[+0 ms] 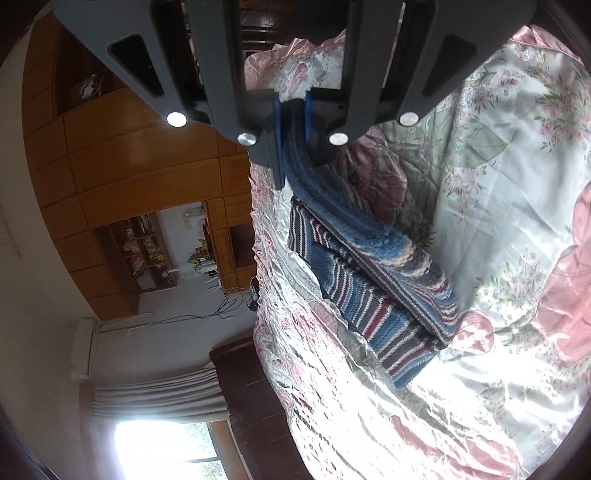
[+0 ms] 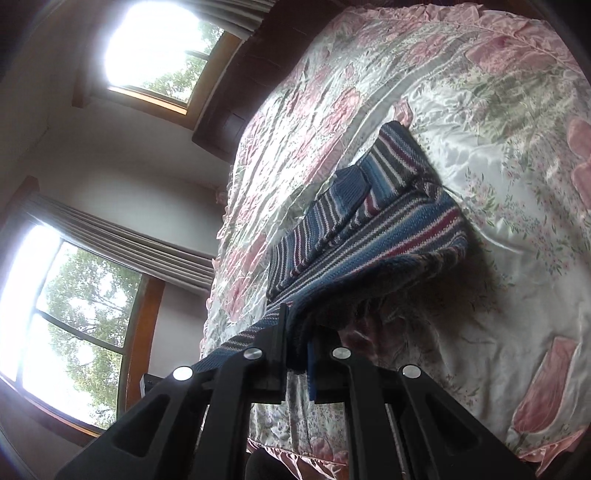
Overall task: Fold small clothes
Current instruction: 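Lift the hem and fold it toward the collar with both grippers, then release the folded hem with both grippers and move to the collar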
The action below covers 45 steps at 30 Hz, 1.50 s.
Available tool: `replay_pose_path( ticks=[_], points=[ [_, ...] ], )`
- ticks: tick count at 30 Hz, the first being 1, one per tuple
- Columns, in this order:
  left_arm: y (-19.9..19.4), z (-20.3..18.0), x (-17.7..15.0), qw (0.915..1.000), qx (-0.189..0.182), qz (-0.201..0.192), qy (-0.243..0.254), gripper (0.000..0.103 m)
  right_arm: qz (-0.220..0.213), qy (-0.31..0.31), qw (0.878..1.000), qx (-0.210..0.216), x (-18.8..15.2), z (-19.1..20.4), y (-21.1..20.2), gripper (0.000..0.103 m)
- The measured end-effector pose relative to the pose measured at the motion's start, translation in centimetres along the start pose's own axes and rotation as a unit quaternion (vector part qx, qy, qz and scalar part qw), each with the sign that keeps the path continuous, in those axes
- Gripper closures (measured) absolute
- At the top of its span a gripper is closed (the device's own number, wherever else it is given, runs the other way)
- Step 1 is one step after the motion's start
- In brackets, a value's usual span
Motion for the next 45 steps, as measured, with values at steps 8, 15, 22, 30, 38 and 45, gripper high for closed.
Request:
replay_pose_path(
  ticks=[8, 15, 22, 30, 38, 45],
  points=[
    [2.1, -1.4, 3.8, 0.9999, 0.012, 0.000, 0.006, 0.097, -0.006, -0.033, 0.999, -0.012, 4.2, 2.4, 2.3, 0.096],
    [4.9, -2.3, 8.0, 0.9994, 0.032, 0.001, 0.017, 0.097, -0.006, -0.046, 0.999, -0.028, 8.2, 3.1, 4.7, 0.096],
    [8.9, -1.8, 12.8, 0.9977, 0.064, 0.007, 0.020, 0.097, 0.008, -0.049, 0.997, -0.051, 12.6, 2.1, 8.4, 0.096],
    [14.8, 1.8, 17.4, 0.9925, 0.119, 0.025, 0.011, 0.097, 0.037, -0.064, 0.994, -0.083, 17.0, 0.0, 14.8, 0.096],
    [20.3, 8.4, 20.0, 0.9829, 0.169, 0.069, -0.027, 0.096, 0.082, -0.038, 0.988, -0.122, 19.6, -5.3, 21.4, 0.096],
    [22.6, 11.6, 21.6, 0.9796, 0.176, 0.090, -0.037, 0.076, 0.105, -0.034, 0.985, -0.130, 21.3, -7.9, 24.7, 0.080]
  ],
)
Point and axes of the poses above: each gripper's, at about its wrist camera, not at the fingertips, and y roughly the way its jaws point, z to its left, x to its top, the point moved 3 cm from there along y, roughly the way its jaws point, and after that the axes turned 4 degrees about y, right-handed, at the moved point
